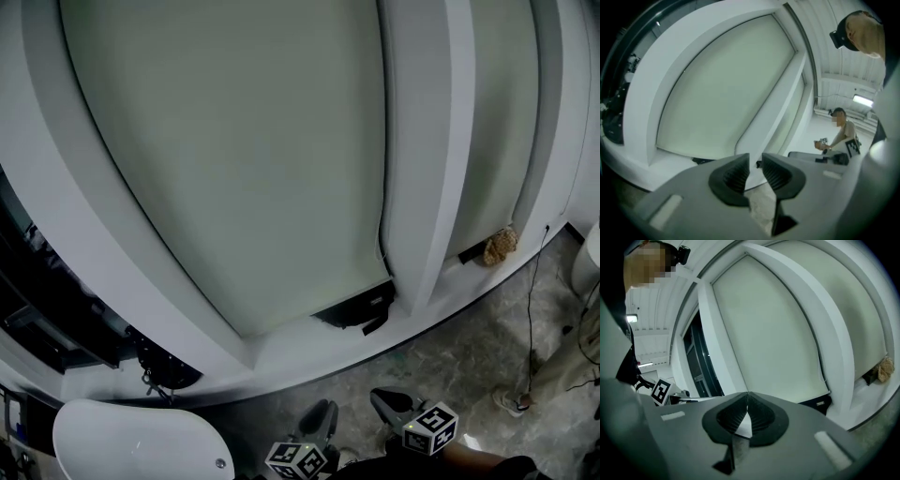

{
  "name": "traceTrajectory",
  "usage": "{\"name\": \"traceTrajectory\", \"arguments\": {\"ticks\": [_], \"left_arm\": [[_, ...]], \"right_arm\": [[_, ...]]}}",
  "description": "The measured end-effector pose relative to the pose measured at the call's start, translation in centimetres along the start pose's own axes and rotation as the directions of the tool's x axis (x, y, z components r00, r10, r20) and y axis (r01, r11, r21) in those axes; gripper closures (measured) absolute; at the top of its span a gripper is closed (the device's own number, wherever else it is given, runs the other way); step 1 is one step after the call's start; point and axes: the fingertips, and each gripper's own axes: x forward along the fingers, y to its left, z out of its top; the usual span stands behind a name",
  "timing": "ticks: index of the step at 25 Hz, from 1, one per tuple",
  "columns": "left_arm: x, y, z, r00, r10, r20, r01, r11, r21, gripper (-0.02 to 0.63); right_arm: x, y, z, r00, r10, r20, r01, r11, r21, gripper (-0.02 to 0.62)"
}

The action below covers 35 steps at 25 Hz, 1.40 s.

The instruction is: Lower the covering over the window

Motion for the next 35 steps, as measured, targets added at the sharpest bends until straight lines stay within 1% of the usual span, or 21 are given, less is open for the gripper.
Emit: {"name": "traceTrajectory", "arguments": {"ticks": [2,4,6,8,11,13,16,21,24,28,31,35], "left_arm": [[-0.7,-1.1,-1.2,1.000,-0.027,-0.008,0.027,1.000,0.011,0.520],[-1.5,-1.9,-1.7,0.999,-0.032,-0.001,0.032,0.999,0.026,0.520],[-2.1,-2.6,-1.8,1.000,-0.014,0.015,0.013,0.999,0.034,0.520],[-2.8,-3.8,-2.3,0.999,0.008,0.033,-0.009,0.999,0.033,0.520],[-3.4,-7.3,-3.4,0.998,0.036,0.045,-0.038,0.999,0.034,0.522],[-3.6,-10.3,-4.8,0.998,0.035,0.052,-0.037,0.999,0.037,0.523],[-4.3,-14.9,-7.4,0.998,0.028,0.054,-0.031,0.998,0.063,0.523],[-6.4,-20.3,-10.8,0.996,0.083,0.035,-0.086,0.993,0.085,0.529],[-8.1,-20.9,-12.6,0.993,0.111,0.044,-0.114,0.989,0.094,0.529],[-9.9,-21.0,-13.6,0.986,0.159,0.055,-0.162,0.984,0.075,0.529],[-10.4,-21.3,-14.0,0.985,0.162,0.054,-0.166,0.983,0.079,0.529],[-11.4,-21.2,-14.2,0.986,0.161,0.032,-0.163,0.982,0.095,0.529]], "right_arm": [[-1.4,0.4,-0.5,1.000,-0.014,-0.002,0.014,1.000,-0.018,0.588],[-2.4,0.9,-0.7,1.000,-0.007,0.002,0.007,1.000,-0.015,0.588],[-3.4,1.5,-0.7,1.000,0.018,0.005,-0.018,1.000,-0.018,0.588],[-4.8,2.1,-0.7,0.999,0.047,0.003,-0.047,0.997,-0.054,0.588],[-8.3,2.9,-0.9,0.996,0.089,-0.007,-0.090,0.992,-0.089,0.588],[-11.3,2.8,-1.4,0.994,0.105,-0.023,-0.106,0.991,-0.078,0.588],[-15.7,1.9,-2.5,0.993,0.119,-0.018,-0.120,0.991,-0.067,0.588],[-20.8,0.7,-5.4,0.989,0.141,-0.047,-0.140,0.990,0.026,0.588],[-22.3,1.5,-5.6,0.984,0.169,-0.050,-0.166,0.984,0.060,0.588],[-23.2,2.5,-5.9,0.979,0.196,-0.052,-0.193,0.980,0.047,0.588],[-23.5,3.0,-6.1,0.978,0.201,-0.052,-0.199,0.979,0.043,0.588],[-23.6,3.8,-6.5,0.980,0.191,-0.051,-0.188,0.980,0.062,0.588]]}}
